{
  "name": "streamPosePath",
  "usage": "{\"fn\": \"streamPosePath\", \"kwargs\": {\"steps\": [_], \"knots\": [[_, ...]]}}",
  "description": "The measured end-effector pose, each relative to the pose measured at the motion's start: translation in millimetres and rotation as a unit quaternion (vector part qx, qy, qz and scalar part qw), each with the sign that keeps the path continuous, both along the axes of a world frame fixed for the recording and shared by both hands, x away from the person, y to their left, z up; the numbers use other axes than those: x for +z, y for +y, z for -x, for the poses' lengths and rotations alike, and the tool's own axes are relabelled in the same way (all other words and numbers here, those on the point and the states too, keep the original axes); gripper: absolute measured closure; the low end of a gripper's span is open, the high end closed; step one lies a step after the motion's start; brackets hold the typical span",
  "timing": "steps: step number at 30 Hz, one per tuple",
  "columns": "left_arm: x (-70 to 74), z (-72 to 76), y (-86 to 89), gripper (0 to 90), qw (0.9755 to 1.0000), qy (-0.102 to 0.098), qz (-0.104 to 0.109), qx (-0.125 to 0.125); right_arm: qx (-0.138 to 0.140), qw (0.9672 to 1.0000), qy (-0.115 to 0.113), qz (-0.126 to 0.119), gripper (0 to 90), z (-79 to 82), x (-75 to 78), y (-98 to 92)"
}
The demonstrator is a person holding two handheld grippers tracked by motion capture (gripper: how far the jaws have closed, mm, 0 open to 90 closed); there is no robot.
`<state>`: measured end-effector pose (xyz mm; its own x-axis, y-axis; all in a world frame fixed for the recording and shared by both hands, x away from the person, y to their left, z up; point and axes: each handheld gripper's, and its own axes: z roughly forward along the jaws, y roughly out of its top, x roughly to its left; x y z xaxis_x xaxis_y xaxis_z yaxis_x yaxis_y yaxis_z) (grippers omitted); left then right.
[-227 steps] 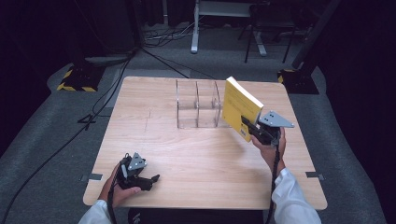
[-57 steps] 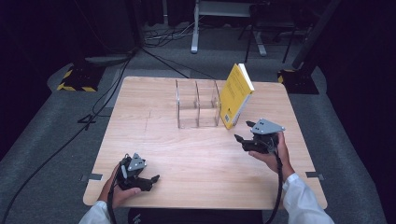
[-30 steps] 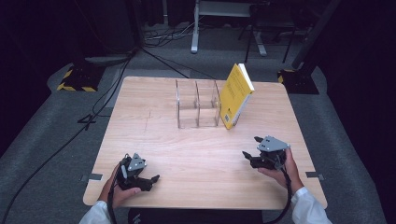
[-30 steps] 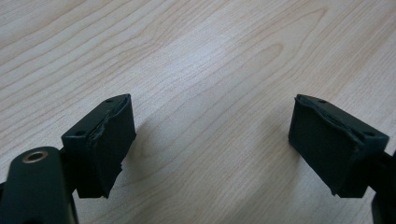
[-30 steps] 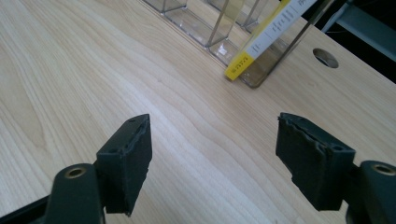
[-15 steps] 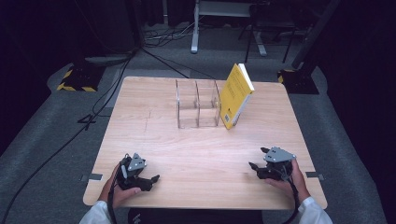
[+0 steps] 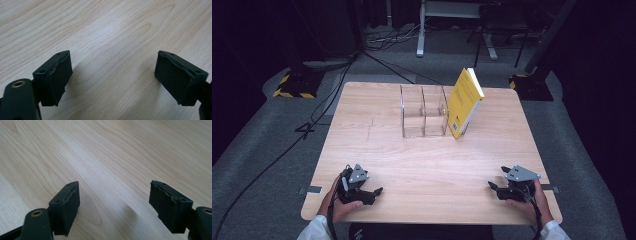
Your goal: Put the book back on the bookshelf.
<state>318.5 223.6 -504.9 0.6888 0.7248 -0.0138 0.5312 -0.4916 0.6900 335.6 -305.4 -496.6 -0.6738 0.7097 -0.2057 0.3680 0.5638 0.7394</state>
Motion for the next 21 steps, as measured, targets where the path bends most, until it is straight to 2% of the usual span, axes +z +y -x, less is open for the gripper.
{"fn": "streamPosePath", "kwargs": {"steps": [7,10,14,15,17,21], "knots": [[0.0,0.0,0.0,15.1,1.0000,0.000,0.000,0.000,-0.023,0.9991,0.018,-0.031,25.2,7.7,-6.4,-22.4],[0.1,-0.1,0.1,15.1,1.0000,-0.001,-0.001,0.000,-0.028,0.9987,0.022,-0.037,24.7,9.9,-6.9,-26.7],[0.0,0.2,-0.1,15.1,1.0000,0.001,0.000,0.001,-0.027,0.9962,0.058,-0.059,23.4,11.2,-7.4,-36.8],[0.0,0.2,-0.1,15.1,1.0000,0.001,0.000,0.001,-0.027,0.9962,0.058,-0.059,23.4,11.2,-7.4,-36.8],[-0.1,0.0,-0.1,15.0,1.0000,0.001,0.001,0.001,-0.033,0.9942,0.075,-0.070,22.8,10.0,-7.8,-42.0],[0.0,-1.5,-0.2,14.7,1.0000,0.000,0.000,-0.002,-0.034,0.9942,0.074,-0.070,22.7,10.0,-7.8,-43.5]]}}
